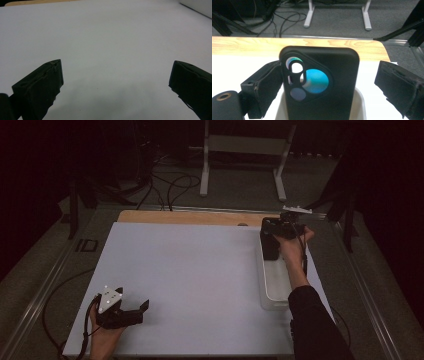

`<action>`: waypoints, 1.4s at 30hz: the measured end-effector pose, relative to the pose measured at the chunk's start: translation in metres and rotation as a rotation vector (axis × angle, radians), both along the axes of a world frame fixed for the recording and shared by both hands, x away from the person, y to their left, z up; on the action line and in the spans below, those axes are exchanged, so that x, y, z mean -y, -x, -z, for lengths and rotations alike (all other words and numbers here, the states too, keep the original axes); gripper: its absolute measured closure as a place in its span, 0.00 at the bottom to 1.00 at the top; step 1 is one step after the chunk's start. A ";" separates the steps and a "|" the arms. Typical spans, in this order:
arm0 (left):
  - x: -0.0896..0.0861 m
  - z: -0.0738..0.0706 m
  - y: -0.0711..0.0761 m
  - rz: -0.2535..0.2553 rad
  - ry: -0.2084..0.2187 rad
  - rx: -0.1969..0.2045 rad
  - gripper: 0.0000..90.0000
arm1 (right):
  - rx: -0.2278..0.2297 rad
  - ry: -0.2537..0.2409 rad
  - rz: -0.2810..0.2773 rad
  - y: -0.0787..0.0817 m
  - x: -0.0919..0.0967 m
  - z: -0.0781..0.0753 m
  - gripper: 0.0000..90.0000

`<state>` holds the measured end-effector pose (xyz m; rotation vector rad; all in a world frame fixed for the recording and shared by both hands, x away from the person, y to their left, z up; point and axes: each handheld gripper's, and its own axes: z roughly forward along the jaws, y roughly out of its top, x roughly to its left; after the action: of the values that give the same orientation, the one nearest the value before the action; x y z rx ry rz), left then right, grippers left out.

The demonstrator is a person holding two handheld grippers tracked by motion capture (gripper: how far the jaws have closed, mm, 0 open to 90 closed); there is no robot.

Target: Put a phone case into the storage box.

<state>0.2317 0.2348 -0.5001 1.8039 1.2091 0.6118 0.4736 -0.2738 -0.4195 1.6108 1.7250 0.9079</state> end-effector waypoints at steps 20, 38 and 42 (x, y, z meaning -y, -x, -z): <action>0.000 -0.009 0.002 0.016 0.020 0.037 0.00 | 0.121 -0.045 -0.295 0.135 0.004 -0.003 0.11; -0.007 -0.028 0.008 0.067 0.085 0.135 0.00 | 0.296 -0.097 -0.453 0.223 0.006 0.040 0.11; -0.006 -0.028 0.009 0.076 0.078 0.144 0.00 | 0.299 -0.111 -0.466 0.232 0.007 0.048 0.11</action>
<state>0.2225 0.2405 -0.4717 1.7027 1.0494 0.6314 0.2415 -0.2806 -0.4674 1.0755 1.8860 1.4079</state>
